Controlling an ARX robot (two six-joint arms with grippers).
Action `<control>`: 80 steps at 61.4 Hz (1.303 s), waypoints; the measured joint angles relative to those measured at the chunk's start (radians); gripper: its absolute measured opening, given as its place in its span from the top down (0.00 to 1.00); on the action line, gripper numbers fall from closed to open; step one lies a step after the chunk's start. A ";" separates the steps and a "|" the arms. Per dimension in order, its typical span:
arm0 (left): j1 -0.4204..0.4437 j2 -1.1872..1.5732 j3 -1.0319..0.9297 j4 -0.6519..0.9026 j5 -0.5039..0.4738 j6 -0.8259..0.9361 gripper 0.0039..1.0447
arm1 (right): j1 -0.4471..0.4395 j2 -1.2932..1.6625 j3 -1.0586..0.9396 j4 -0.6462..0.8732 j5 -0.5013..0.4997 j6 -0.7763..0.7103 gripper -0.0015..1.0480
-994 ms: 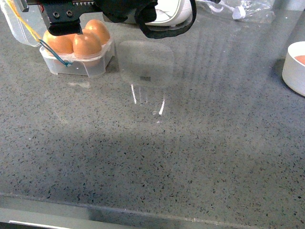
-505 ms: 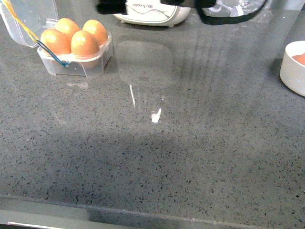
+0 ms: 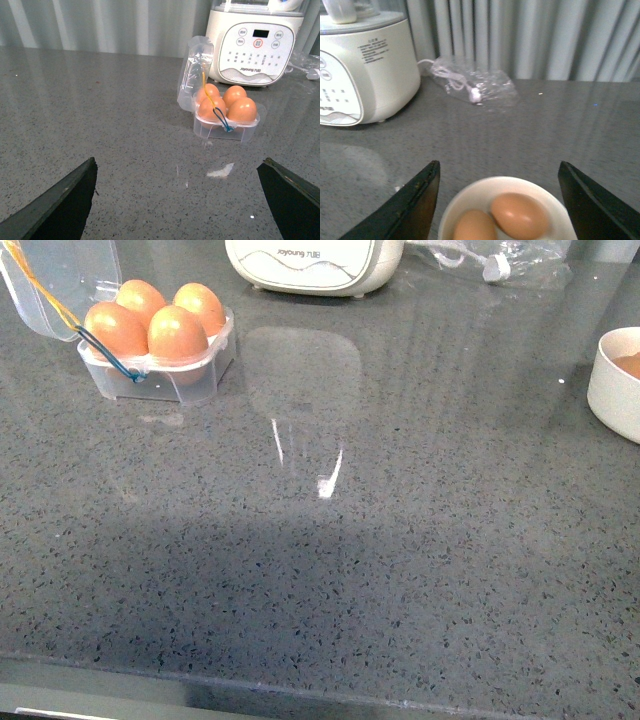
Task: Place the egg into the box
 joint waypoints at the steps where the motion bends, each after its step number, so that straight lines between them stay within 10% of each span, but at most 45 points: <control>1: 0.000 0.000 0.000 0.000 0.001 0.000 0.06 | -0.008 -0.016 -0.014 0.000 -0.007 -0.001 0.38; 23: 0.000 0.000 0.000 0.000 0.002 0.000 0.06 | -0.094 -0.578 -0.164 -0.390 -0.080 -0.018 0.97; 80: 0.000 0.000 0.000 0.000 0.002 0.000 0.06 | -0.094 -0.964 -0.390 -0.532 -0.079 -0.020 0.97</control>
